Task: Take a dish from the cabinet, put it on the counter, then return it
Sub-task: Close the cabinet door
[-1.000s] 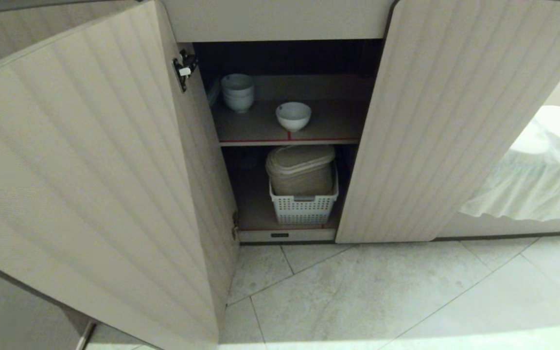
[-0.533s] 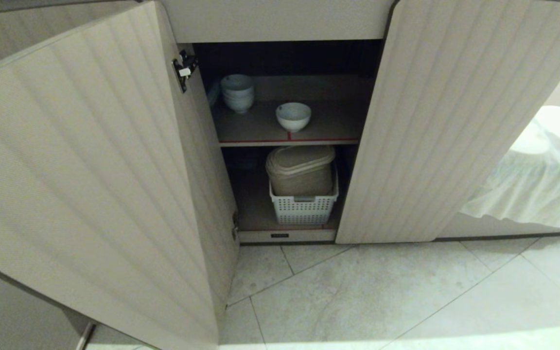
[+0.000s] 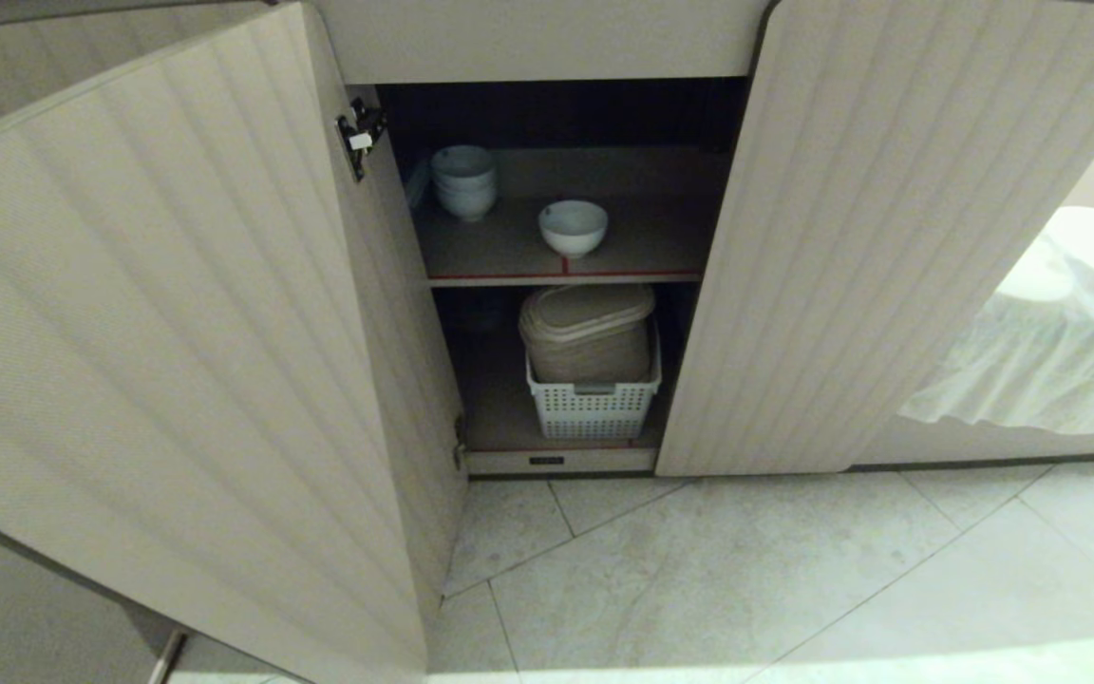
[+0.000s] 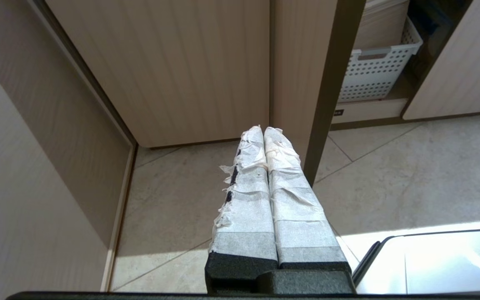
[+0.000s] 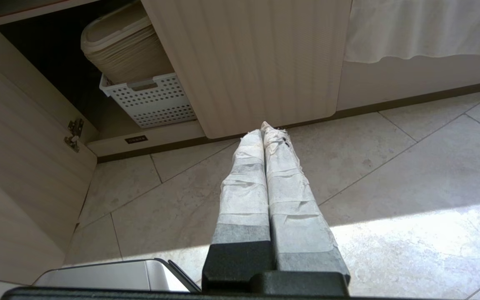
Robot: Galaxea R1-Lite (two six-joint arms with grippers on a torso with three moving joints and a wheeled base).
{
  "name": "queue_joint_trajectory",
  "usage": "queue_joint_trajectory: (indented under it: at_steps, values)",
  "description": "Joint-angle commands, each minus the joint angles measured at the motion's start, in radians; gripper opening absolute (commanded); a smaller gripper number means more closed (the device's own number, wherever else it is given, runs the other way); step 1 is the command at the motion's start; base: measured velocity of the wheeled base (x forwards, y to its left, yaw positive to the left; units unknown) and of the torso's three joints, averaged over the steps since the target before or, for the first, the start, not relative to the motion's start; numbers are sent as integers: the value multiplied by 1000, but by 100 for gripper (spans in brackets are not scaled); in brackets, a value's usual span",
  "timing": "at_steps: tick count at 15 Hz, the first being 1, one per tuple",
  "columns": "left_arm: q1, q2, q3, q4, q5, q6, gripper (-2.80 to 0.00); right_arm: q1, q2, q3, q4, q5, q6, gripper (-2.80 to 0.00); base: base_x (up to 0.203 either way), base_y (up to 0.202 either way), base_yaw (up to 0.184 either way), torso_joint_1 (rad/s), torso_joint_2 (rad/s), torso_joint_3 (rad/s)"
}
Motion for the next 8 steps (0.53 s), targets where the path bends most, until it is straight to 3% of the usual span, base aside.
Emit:
queue_joint_trajectory:
  at_steps: [1, 8]
  values:
    - [0, 0, 0, -1, 0, 1, -280, 0, 0, 0, -1, -1, 1, -280, 0, 0, 0, 0, 0, 0]
    - [0, 0, 0, -1, 1, 1, -280, 0, 0, 0, 2, 7, -40, -280, 0, 0, 0, 0, 0, 0]
